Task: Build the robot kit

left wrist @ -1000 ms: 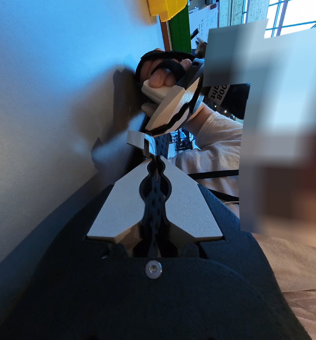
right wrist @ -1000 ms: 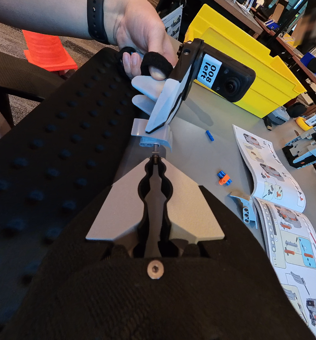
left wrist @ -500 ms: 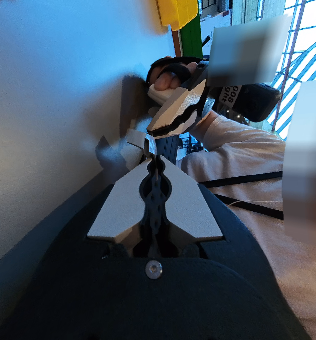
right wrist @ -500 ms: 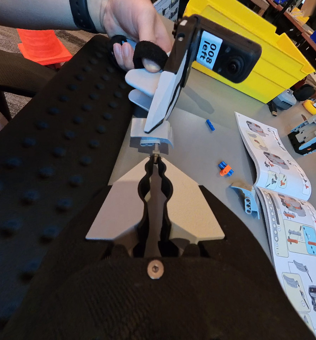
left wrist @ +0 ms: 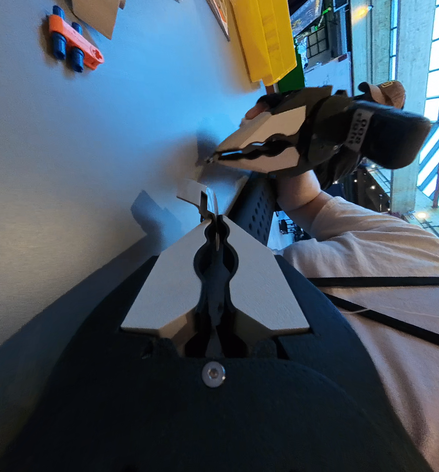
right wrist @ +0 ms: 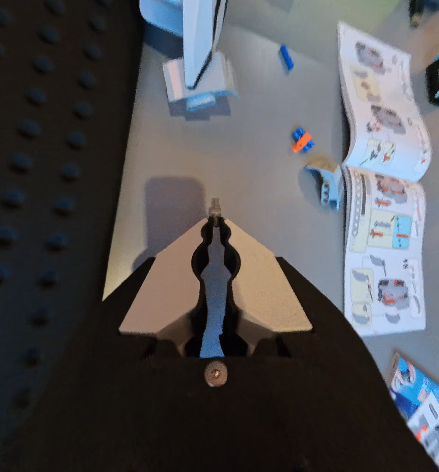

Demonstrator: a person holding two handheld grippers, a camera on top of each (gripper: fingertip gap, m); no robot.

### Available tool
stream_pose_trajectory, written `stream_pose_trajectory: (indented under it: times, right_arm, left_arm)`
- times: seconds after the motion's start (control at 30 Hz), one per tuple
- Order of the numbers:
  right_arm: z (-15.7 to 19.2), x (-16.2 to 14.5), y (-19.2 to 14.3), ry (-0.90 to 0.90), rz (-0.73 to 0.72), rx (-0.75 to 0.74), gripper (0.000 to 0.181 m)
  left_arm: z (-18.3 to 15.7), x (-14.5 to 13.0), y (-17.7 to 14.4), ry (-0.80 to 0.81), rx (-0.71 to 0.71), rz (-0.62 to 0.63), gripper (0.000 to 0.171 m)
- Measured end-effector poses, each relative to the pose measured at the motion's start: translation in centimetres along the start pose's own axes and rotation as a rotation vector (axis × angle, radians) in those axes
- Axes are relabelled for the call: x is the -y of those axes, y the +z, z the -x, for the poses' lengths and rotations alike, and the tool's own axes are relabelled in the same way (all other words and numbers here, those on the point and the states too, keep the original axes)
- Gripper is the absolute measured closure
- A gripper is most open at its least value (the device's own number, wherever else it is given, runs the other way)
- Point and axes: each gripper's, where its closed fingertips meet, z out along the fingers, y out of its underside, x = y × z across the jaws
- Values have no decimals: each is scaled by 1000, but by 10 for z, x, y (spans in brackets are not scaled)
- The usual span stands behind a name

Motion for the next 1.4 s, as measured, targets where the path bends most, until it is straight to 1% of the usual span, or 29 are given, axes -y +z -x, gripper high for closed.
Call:
stream_pose_trajectory:
  times: [0.03, 0.1, 0.13, 0.17, 0.23, 0.37, 0.5, 0.6, 0.87, 1.17, 1.4]
  right_arm:
    - [1, -9, -6, 22, 71, 46, 178]
    - [3, -35, -24, 76, 267, 135, 178]
    - [3, -51, -36, 98, 390, 179, 178]
    - [0, -65, -48, 105, 492, 192, 178]
    - [1, -89, -71, 144, 657, 272, 178]
    - [3, -121, -101, 253, 903, 370, 178]
    - [6, -138, -113, 281, 1071, 412, 177]
    - [5, -145, -112, 289, 1123, 396, 177]
    - [2, -151, -117, 306, 1190, 346, 177]
    - [0, -156, -118, 293, 1238, 325, 177]
    - [0, -154, -116, 280, 1243, 315, 177]
  left_arm:
    - [1, 0, 0, 4, 10, -4, 171]
    - [2, 2, 0, 12, 21, -13, 171]
    - [1, 2, 0, 18, 22, -20, 171]
    - [1, 2, -1, 25, 18, -29, 171]
    - [-3, 3, -3, 39, 1, -48, 171]
    - [-8, 5, -6, 44, -39, -68, 171]
    - [-8, 4, -5, 35, -47, -51, 171]
    - [-9, 5, -6, 35, -57, -54, 171]
    - [-10, 4, -6, 44, -62, -54, 171]
    - [-11, 3, -6, 52, -63, -54, 171]
    - [-11, 3, -6, 49, -61, -51, 171]
